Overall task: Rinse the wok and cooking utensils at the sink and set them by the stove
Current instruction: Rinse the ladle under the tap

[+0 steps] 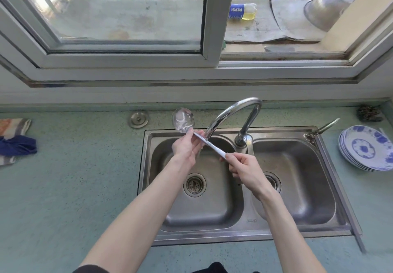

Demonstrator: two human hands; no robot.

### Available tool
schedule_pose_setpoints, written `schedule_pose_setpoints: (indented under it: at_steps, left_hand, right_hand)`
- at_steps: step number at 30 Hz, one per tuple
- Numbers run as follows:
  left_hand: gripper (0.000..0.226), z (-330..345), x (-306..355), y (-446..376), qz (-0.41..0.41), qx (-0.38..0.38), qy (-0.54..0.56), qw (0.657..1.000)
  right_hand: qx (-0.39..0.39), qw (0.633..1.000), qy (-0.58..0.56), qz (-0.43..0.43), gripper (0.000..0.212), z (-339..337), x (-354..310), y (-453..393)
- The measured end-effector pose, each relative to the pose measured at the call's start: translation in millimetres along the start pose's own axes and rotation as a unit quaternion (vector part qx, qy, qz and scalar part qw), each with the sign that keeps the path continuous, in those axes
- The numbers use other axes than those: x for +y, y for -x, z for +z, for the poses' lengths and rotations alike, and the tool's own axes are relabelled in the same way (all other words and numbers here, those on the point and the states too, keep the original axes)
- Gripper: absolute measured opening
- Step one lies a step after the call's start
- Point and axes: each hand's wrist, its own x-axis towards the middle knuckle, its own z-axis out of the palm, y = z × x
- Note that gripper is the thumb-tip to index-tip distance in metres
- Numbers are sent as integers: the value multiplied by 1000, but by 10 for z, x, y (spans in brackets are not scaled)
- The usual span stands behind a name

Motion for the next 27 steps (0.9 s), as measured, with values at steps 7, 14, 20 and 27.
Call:
schedule_pose_setpoints:
  at_steps: [7,14,20,27]
  left_hand:
    - [13,35,-241,116,3,-22,13,1000]
    - [13,24,-417,246,27,-51,-15,998]
    - [11,-11,-320,221,11,-42,-23,999]
    - [20,-126,8,-4,9,57,42,997]
  right_hand:
    - [12,998,53,-24,36,50,-24,-97]
    - [1,998,50,-24,40,181,-38,-278]
    - [-17,999,31,-2,33,235,-78,-350]
    - [-45,998,47,18,40,91,-150,-208]
